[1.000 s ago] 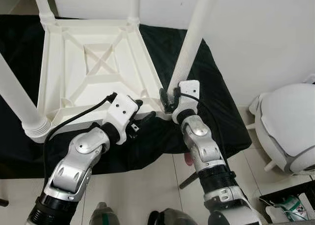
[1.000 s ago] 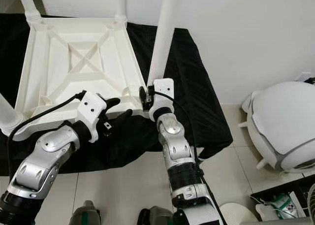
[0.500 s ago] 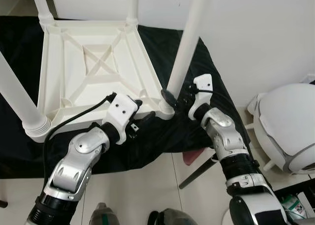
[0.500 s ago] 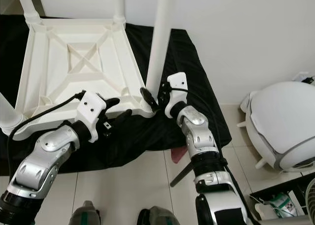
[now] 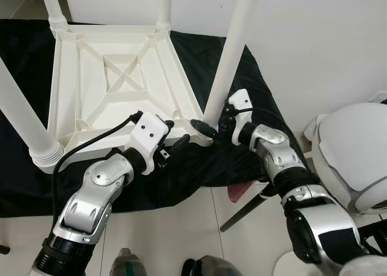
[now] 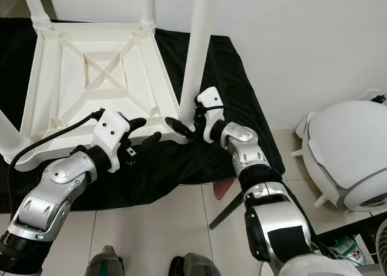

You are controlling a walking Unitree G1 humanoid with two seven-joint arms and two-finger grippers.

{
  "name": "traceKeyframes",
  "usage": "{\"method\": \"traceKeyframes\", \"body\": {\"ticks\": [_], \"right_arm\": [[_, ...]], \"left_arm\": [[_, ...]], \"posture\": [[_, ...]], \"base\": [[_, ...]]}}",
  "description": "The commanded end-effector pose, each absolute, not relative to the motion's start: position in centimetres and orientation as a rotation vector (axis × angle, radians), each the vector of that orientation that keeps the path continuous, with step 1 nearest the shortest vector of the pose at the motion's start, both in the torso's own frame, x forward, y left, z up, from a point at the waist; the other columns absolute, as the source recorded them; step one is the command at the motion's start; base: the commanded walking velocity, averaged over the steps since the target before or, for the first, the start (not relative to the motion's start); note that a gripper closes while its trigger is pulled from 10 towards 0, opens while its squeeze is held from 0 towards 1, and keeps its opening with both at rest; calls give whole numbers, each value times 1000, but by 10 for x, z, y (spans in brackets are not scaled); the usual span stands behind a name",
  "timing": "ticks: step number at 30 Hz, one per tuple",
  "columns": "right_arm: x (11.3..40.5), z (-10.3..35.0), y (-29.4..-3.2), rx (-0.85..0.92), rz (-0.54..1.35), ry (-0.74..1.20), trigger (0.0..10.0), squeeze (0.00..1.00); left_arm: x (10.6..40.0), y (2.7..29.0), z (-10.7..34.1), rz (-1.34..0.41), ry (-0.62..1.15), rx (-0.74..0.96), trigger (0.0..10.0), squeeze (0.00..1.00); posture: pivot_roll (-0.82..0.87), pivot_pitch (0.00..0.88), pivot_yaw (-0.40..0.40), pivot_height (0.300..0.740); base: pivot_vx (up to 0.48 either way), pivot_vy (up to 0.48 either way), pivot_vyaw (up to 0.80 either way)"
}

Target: Building children table

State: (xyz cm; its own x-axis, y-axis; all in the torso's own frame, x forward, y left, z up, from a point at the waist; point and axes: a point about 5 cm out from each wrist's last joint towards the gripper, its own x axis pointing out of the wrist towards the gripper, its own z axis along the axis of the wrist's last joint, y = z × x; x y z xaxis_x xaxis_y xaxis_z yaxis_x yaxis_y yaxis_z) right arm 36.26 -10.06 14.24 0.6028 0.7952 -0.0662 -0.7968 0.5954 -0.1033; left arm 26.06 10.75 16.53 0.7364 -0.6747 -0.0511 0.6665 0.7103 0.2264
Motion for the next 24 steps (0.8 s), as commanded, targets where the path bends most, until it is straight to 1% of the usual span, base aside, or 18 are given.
{"method": "traceKeyframes", "body": {"ticks": [1,3,4,5,6,7,16,19,23,24], "right_arm": [[362,140,-100,-138,937,25,10000,0],[361,135,-94,-141,958,37,10000,0],[360,132,-92,-137,968,42,7333,0],[359,129,-92,-129,973,48,706,0],[359,129,-92,-129,973,48,706,0],[358,126,-94,-113,976,59,0,0],[356,120,-99,-83,977,75,0,0],[351,116,-104,-49,963,51,0,0],[348,115,-105,-19,935,33,0,0],[348,115,-105,-9,923,29,10000,0]], "left_arm": [[258,103,166,-781,-37,239,10000,0],[256,102,166,-780,-33,235,10000,0],[255,102,165,-779,-32,233,10000,0],[254,103,165,-778,-29,232,10000,0],[254,103,165,-778,-29,232,10000,0],[253,102,164,-778,-27,231,10000,0],[252,101,164,-782,-24,227,10000,0],[253,99,163,-790,-23,225,10000,0],[253,98,163,-796,-23,223,10000,0],[253,98,163,-798,-22,223,10000,0]], "posture": [[84,2,-121,740],[97,6,-126,740],[100,7,-128,740],[100,9,-128,740],[100,9,-128,740],[97,11,-126,740],[86,15,-124,740],[72,17,-120,740],[64,17,-118,740],[64,17,-118,740]], "base": [[0,0,0],[0,0,0],[0,0,0],[0,0,0],[0,0,0],[0,0,0],[0,0,0],[0,0,0],[0,0,0],[0,0,0]]}}
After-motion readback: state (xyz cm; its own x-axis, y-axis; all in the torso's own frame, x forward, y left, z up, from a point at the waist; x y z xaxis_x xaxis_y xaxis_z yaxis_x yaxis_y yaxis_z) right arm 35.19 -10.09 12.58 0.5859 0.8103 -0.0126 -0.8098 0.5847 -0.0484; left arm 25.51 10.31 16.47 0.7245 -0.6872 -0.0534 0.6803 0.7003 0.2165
